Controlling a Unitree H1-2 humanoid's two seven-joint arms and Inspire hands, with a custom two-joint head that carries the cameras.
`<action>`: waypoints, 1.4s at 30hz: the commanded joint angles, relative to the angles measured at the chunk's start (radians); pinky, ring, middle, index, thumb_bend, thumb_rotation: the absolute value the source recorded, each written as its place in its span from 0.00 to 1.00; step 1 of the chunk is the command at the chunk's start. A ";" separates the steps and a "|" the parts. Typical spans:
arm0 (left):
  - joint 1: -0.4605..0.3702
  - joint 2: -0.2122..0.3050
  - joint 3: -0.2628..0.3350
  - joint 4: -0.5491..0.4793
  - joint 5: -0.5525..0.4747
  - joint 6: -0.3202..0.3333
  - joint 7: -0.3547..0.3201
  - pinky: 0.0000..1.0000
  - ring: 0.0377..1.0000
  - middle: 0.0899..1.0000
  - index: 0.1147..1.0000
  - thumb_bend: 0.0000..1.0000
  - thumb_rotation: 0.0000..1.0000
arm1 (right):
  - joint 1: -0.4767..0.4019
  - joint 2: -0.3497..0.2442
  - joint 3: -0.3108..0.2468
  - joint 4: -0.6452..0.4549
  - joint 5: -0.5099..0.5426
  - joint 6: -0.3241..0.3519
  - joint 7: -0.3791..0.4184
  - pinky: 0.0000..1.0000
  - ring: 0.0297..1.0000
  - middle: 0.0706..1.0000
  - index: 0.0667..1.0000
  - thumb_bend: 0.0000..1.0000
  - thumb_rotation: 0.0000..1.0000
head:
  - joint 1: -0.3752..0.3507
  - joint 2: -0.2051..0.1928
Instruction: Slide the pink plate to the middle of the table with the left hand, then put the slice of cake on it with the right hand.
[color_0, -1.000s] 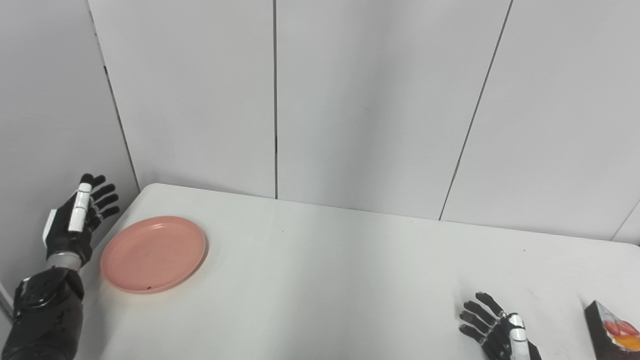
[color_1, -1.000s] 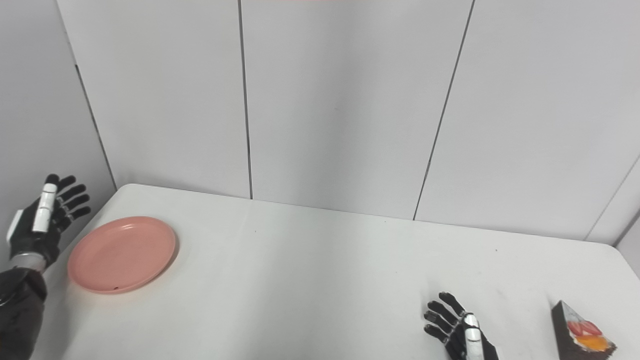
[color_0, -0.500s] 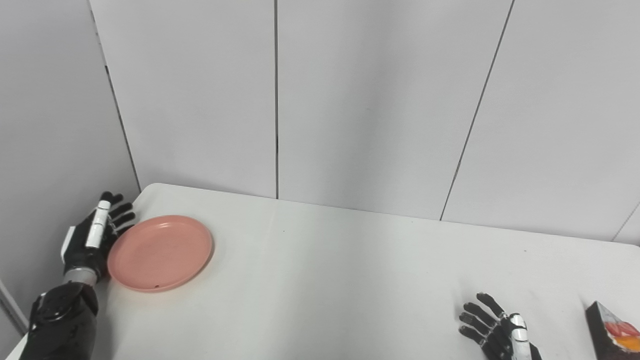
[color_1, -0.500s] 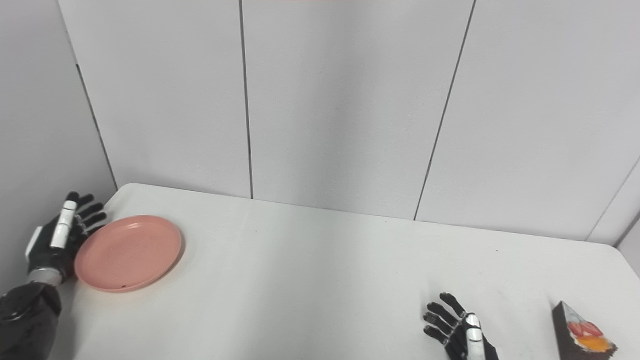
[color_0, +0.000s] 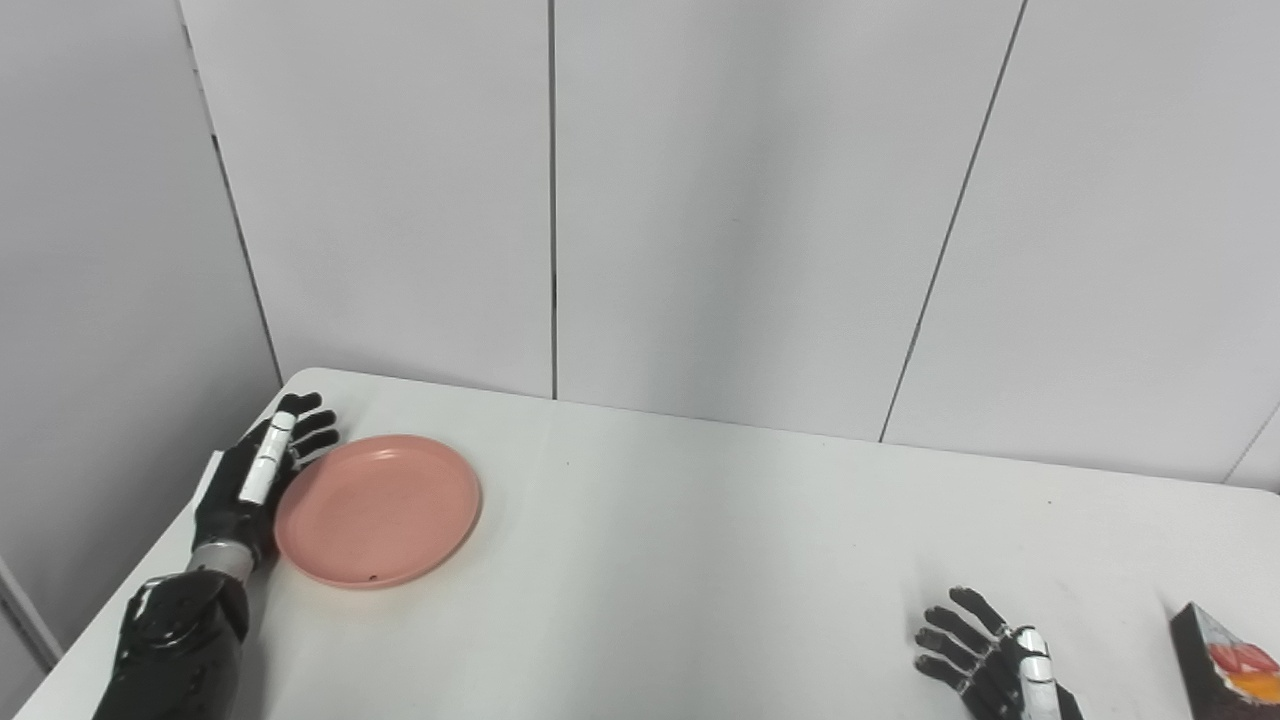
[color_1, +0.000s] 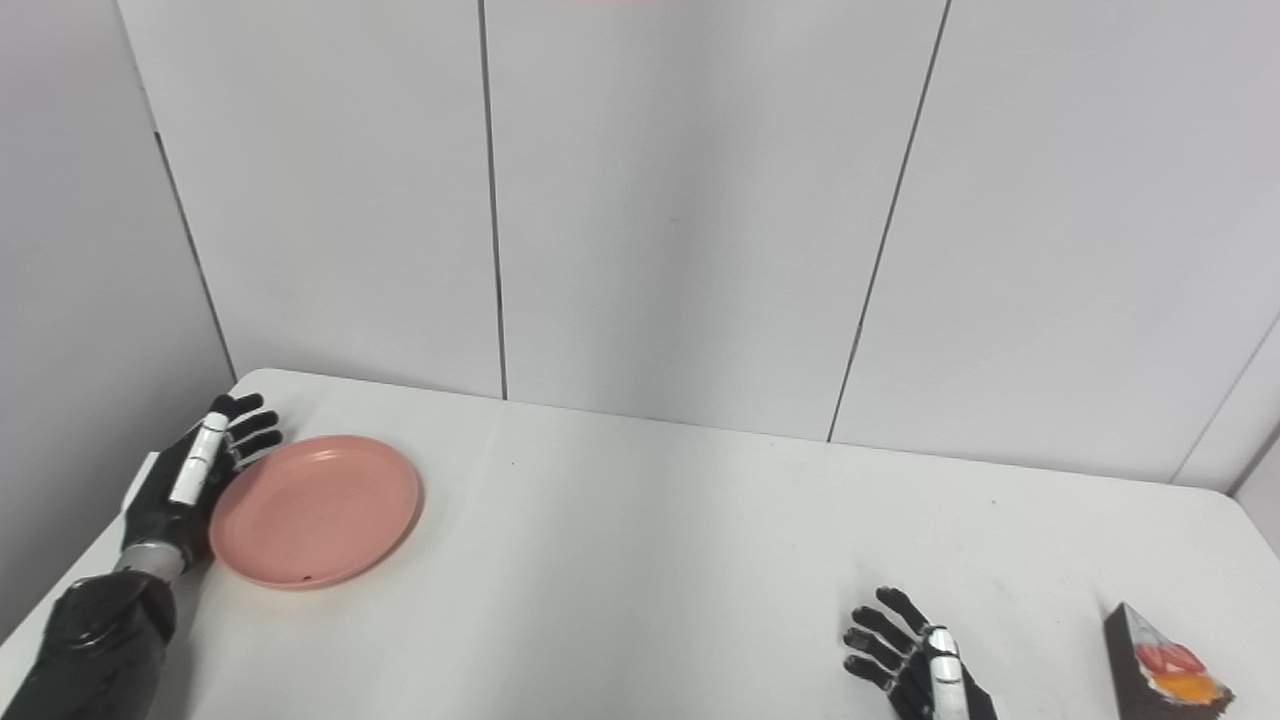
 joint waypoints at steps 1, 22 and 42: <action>0.016 -0.013 -0.012 -0.012 0.002 0.014 -0.025 0.68 0.75 0.74 0.69 0.81 0.77 | 0.006 -0.006 -0.003 0.023 0.005 0.002 0.006 0.71 0.73 0.74 0.78 0.65 0.96 | 0.001 0.000; -0.042 -0.165 -0.138 -0.139 0.082 0.116 0.013 0.66 0.75 0.72 0.67 0.73 0.80 | 0.006 0.010 0.009 0.026 -0.021 -0.007 -0.010 0.69 0.71 0.71 0.74 0.65 0.94 | -0.050 0.012; -0.063 -0.323 -0.275 -0.219 0.236 0.301 0.110 0.72 0.79 0.78 0.69 0.59 0.82 | 0.019 0.022 0.036 -0.036 -0.039 0.058 -0.044 0.66 0.69 0.69 0.70 0.70 0.92 | -0.113 0.047</action>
